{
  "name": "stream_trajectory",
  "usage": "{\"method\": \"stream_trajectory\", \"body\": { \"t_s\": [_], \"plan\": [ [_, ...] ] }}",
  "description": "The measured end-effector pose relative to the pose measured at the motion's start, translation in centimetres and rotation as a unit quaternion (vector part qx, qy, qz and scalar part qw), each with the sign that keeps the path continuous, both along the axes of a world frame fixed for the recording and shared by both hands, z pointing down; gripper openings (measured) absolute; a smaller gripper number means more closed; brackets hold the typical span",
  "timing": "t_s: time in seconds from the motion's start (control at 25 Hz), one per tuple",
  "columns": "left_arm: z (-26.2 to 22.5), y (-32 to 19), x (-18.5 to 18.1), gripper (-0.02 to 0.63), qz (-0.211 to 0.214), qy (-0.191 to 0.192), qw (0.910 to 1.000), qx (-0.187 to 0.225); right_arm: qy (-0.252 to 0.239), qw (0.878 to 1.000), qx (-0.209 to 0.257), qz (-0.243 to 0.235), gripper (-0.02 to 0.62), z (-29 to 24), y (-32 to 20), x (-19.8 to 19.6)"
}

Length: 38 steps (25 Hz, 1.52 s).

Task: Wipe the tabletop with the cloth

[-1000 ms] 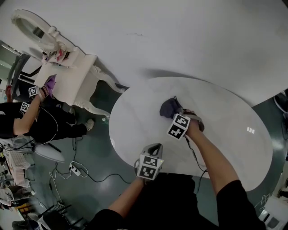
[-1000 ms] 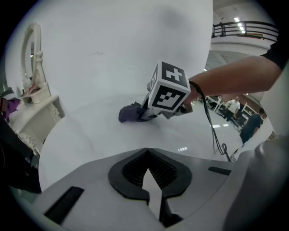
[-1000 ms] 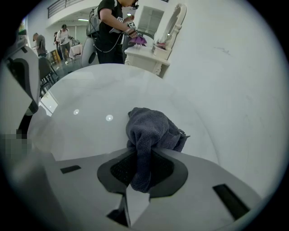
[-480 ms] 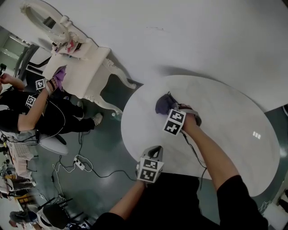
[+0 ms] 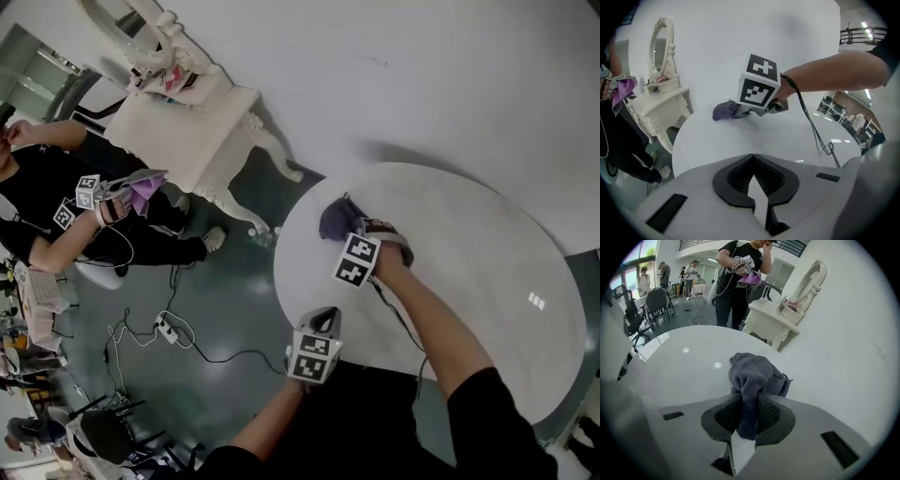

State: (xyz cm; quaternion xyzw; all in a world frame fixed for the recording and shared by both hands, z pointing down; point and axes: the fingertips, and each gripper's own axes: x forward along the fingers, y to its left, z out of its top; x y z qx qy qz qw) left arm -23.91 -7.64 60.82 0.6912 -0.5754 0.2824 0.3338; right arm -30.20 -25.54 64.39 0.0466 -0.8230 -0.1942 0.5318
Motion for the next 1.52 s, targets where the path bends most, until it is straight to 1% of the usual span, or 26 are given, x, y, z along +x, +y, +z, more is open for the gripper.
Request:
{"method": "stream_trajectory", "body": {
  "t_s": [0.16, 0.32, 0.48, 0.6, 0.76, 0.84, 0.96, 1.12, 1.28, 1.4, 1.52],
  "plan": [
    [-0.2, 0.9, -1.4, 0.006, -0.017, -0.004, 0.9998, 0.002, 0.001, 1.0, 0.003, -0.024, 0.054, 0.1, 1.1, -2.4],
    [-0.7, 2.2, -2.5, 0.006, -0.045, -0.011, 0.9989, 0.005, -0.011, 0.999, 0.007, -0.053, 0.054, 0.0, 3.1, -4.9],
    [-0.5, 3.3, -2.3, 0.006, -0.063, -0.012, 0.998, 0.002, -0.011, 0.994, 0.014, -0.108, 0.054, 0.2, 6.5, -6.5],
    [-0.4, 4.3, -1.7, 0.006, -0.076, -0.009, 0.9971, -0.001, -0.017, 0.992, 0.002, -0.124, 0.054, 0.4, 8.2, -6.4],
    [-0.4, 5.0, -0.6, 0.006, -0.083, -0.005, 0.9965, -0.007, -0.038, 0.992, -0.043, -0.109, 0.054, 0.1, 9.5, -5.1],
    [-0.3, 5.0, 0.4, 0.006, -0.081, 0.002, 0.9967, -0.011, -0.041, 0.992, -0.057, -0.102, 0.054, 0.1, 9.9, -4.1],
    [0.0, 5.0, 2.5, 0.006, -0.069, 0.013, 0.9973, -0.019, -0.037, 0.992, -0.064, -0.099, 0.054, 0.0, 10.7, -2.4],
    [0.5, 4.9, 4.8, 0.006, -0.051, 0.02, 0.9982, -0.027, -0.03, 0.993, -0.059, -0.096, 0.054, 0.1, 11.0, -0.4],
    [0.5, 4.5, 6.4, 0.006, -0.041, 0.021, 0.9986, -0.026, -0.031, 0.993, -0.075, -0.083, 0.054, 0.1, 10.9, 1.9],
    [0.4, 4.2, 7.7, 0.006, -0.031, 0.02, 0.999, -0.024, -0.031, 0.993, -0.087, -0.069, 0.055, -0.1, 10.6, 4.5],
    [0.3, 3.7, 9.3, 0.006, -0.011, 0.017, 0.9995, -0.025, -0.037, 0.993, -0.099, -0.049, 0.055, -0.2, 10.2, 7.3]
  ]
}}
